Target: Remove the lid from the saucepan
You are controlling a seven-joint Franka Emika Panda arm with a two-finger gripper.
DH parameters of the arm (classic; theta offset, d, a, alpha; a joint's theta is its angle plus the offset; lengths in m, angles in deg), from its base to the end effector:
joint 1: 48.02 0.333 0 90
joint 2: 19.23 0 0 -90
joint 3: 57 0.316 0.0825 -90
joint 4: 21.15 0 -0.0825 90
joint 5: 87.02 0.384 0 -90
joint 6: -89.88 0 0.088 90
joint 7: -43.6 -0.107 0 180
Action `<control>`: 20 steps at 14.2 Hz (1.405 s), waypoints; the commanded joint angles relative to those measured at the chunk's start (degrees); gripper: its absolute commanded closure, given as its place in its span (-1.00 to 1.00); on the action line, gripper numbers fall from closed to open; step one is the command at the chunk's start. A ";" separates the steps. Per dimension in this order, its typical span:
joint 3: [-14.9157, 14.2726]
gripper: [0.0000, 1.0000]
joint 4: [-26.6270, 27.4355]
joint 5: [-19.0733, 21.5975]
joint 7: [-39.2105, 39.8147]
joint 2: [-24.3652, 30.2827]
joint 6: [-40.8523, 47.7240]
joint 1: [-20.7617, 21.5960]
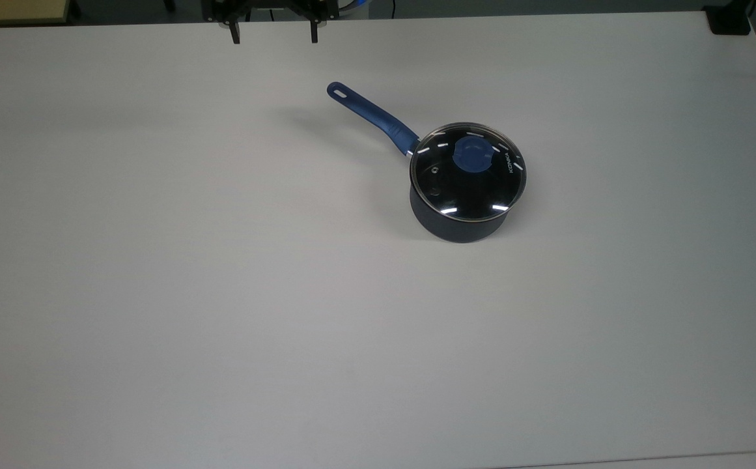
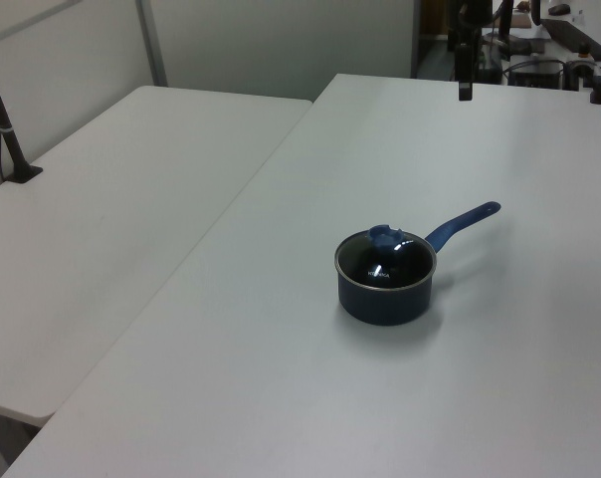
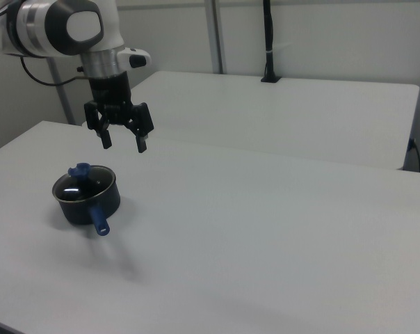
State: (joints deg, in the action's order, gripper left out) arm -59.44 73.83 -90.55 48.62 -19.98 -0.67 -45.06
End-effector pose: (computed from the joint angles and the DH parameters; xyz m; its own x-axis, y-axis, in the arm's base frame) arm 0.5550 -0.0014 0.5773 0.9907 0.0969 -0.0954 0.1023 -0.9933 0.0537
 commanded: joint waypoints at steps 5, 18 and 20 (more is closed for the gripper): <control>-0.10 -1.00 0.91 0.36 0.35 0.66 -0.68 0.03; 0.42 -1.00 0.82 3.87 -5.45 0.40 -1.91 1.18; 0.42 -1.00 0.82 4.93 -7.12 0.66 -2.09 2.92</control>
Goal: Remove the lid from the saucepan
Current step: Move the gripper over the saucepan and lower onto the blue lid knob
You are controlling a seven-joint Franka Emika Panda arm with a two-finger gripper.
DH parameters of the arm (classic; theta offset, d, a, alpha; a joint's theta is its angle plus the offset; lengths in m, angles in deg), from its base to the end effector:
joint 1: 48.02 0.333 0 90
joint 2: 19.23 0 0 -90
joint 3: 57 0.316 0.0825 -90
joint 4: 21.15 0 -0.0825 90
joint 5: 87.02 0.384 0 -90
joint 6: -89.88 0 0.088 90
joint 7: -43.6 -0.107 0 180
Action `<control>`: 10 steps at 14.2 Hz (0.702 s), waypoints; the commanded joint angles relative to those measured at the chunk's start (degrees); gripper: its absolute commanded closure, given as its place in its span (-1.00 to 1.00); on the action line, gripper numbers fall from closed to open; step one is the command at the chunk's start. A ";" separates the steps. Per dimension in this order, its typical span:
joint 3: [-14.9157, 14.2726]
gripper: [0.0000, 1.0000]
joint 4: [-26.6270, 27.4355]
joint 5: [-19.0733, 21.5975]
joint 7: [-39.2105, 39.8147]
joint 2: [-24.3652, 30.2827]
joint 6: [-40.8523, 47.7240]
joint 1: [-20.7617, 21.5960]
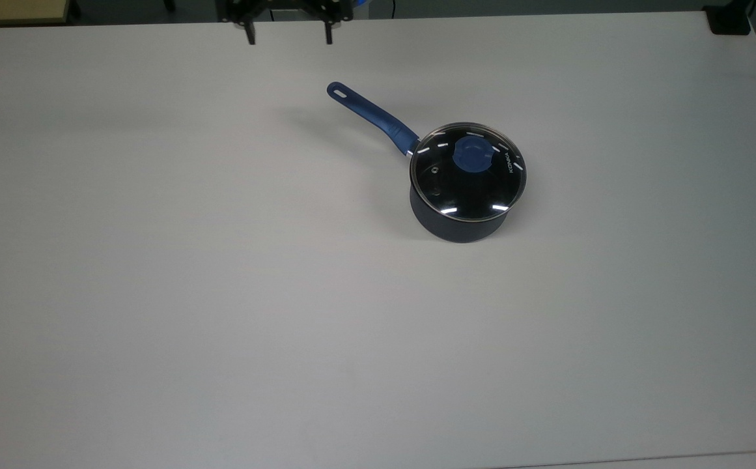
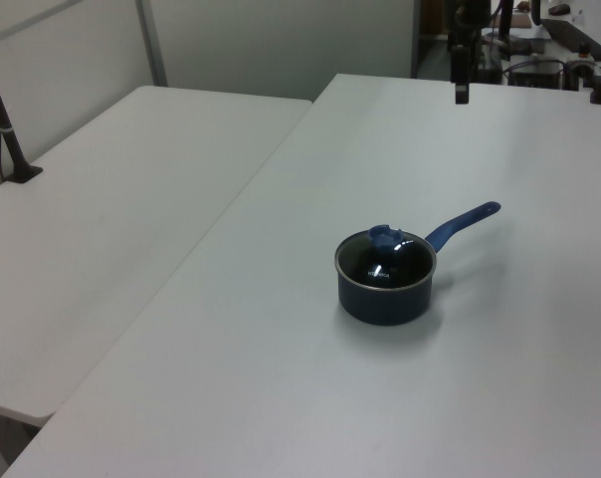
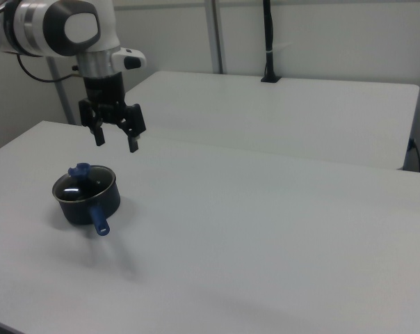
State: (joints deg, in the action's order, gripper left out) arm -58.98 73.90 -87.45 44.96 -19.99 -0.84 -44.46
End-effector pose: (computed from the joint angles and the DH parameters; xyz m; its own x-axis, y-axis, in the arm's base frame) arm 0.5550 0.0146 0.5767 0.9947 0.0512 -0.0889 0.0520 -0.9986 0.0058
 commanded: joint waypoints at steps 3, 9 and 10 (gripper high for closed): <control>0.40 -1.00 0.75 2.02 -7.41 0.15 -2.09 4.17; 0.31 -1.00 0.84 1.23 -25.59 -5.03 -12.00 13.93; 0.40 -1.00 0.84 1.31 -26.49 -6.43 -13.33 14.55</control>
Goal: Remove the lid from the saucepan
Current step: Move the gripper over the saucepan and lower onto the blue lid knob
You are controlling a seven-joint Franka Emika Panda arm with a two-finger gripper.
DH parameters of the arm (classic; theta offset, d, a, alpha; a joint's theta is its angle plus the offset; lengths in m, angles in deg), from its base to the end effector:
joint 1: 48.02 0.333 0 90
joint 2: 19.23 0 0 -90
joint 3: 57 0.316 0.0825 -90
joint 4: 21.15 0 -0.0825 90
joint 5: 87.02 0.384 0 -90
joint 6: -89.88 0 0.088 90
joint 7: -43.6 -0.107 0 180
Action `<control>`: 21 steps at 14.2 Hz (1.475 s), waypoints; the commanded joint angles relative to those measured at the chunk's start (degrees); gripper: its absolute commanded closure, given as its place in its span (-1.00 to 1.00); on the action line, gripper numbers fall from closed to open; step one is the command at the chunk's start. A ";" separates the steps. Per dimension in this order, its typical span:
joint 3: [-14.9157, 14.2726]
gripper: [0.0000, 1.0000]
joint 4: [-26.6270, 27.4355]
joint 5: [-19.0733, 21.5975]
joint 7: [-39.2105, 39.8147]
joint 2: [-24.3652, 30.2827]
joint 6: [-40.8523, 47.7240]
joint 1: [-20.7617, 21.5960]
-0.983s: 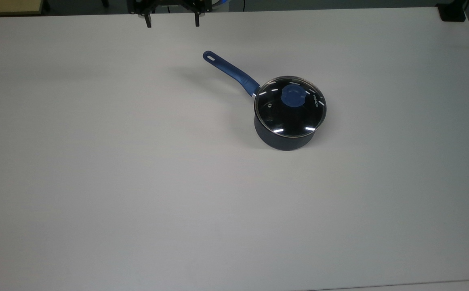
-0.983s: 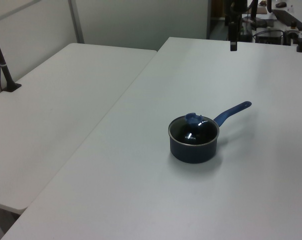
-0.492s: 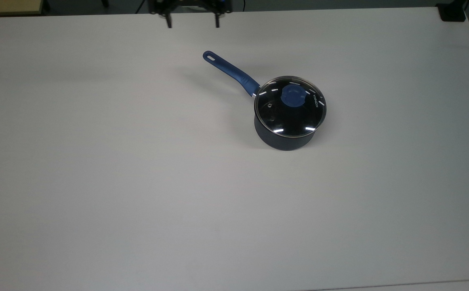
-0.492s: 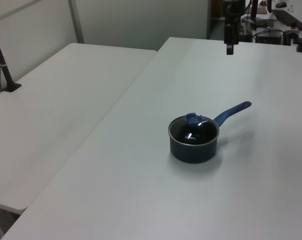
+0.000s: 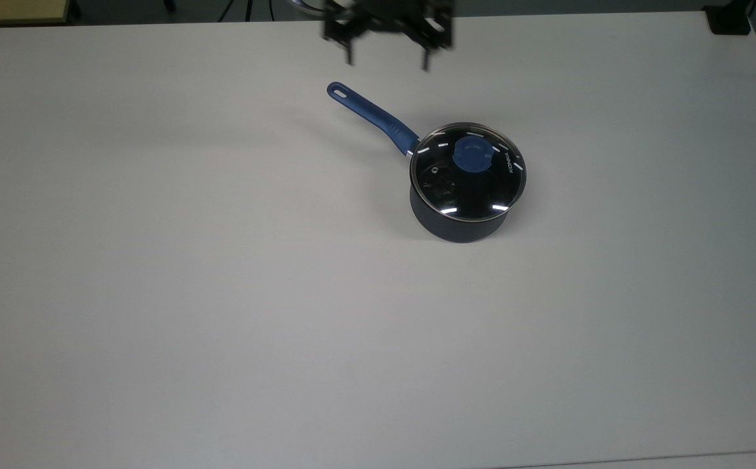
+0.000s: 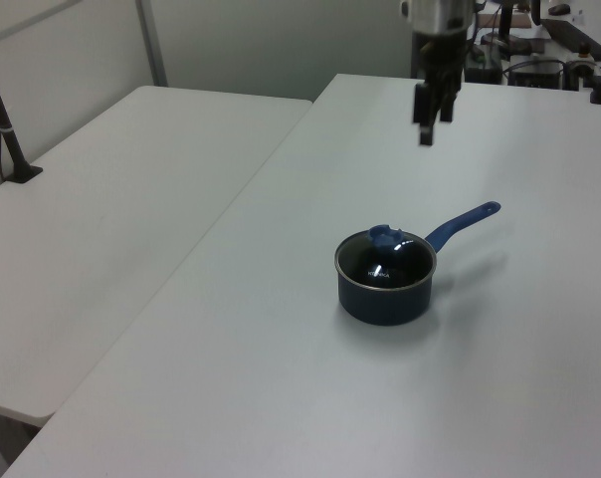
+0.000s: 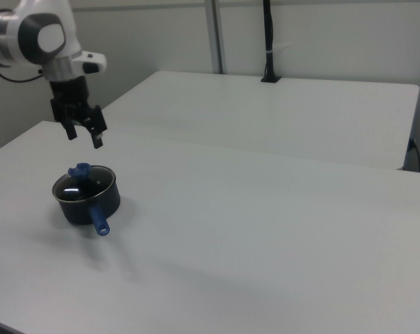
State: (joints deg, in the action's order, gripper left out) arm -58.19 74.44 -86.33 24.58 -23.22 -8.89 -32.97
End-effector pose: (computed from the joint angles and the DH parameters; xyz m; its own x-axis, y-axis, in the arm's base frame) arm 0.5658 0.1411 0.5517 0.9956 -0.0918 -0.0168 -0.0919 -0.9958 -0.0053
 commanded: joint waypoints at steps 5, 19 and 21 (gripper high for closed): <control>-0.38 -1.00 0.21 0.63 -8.31 -8.83 -10.82 6.92; -1.00 -0.91 -7.35 0.10 -10.77 -19.30 -11.53 9.21; -1.00 -0.82 -7.43 0.10 -10.77 -19.30 -11.27 9.30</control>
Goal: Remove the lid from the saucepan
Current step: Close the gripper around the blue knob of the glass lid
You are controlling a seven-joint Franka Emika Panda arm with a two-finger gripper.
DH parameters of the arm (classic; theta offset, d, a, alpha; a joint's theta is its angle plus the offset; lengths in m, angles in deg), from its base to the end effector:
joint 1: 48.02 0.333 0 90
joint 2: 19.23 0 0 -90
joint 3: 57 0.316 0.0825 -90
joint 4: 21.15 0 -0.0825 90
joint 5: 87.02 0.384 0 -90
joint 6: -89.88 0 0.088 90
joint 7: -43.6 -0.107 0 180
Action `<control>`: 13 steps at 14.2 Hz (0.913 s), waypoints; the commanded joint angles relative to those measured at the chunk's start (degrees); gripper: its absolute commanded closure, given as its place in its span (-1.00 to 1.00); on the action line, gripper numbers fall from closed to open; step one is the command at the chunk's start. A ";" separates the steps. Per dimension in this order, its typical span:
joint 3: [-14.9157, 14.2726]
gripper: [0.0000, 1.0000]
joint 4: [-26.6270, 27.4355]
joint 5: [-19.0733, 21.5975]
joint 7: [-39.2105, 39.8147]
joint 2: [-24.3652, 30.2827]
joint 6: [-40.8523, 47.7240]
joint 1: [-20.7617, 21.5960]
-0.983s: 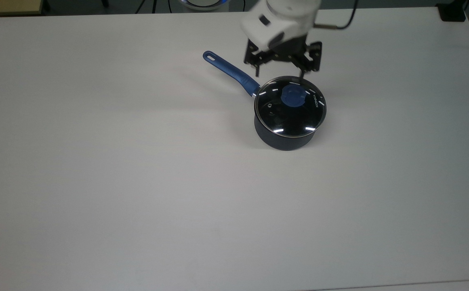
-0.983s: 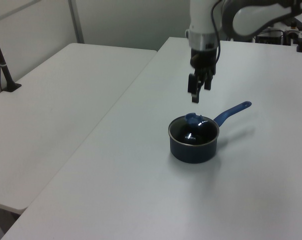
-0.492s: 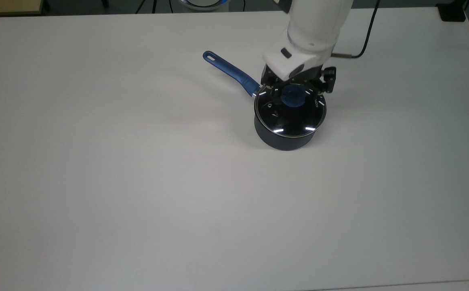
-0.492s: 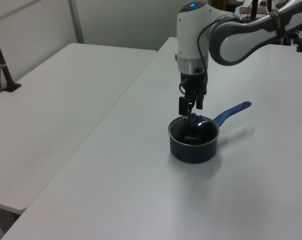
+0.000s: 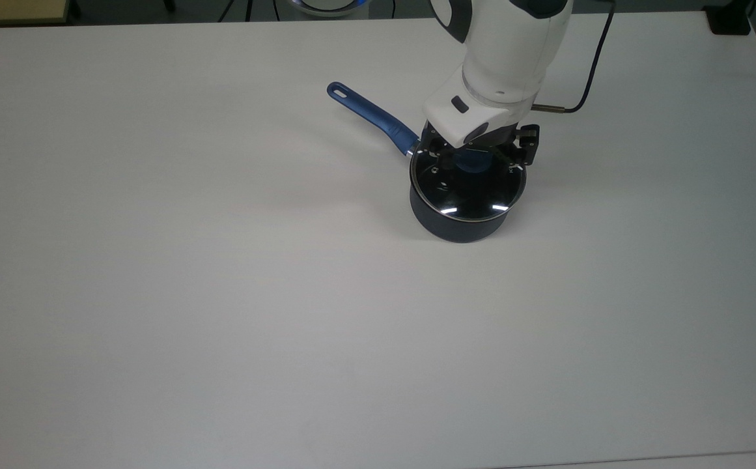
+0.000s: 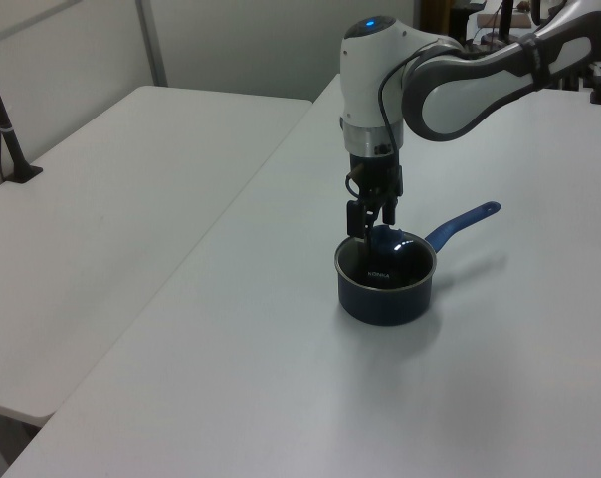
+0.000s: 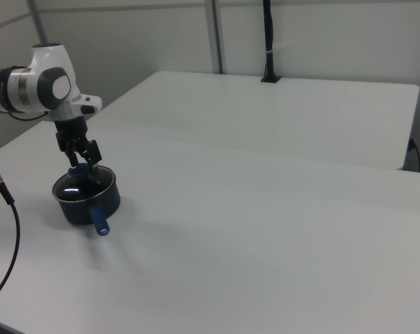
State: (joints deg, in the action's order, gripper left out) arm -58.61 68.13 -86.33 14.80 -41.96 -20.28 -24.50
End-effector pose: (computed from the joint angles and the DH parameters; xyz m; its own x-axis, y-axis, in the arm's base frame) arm 0.6200 0.2528 0.4155 0.9921 -0.1224 -0.0283 -0.1220 -0.9924 0.0152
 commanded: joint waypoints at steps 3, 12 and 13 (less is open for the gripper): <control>-0.41 -0.77 -1.30 0.10 -0.99 -0.47 0.48 0.92; -0.14 -0.51 -1.39 0.63 -0.55 0.67 4.51 0.92; -0.23 -0.47 -1.47 0.72 -0.55 0.76 5.22 0.83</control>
State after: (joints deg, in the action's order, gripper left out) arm -58.38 67.48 -86.33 14.80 -42.02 -18.51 -24.35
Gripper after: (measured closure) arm 0.211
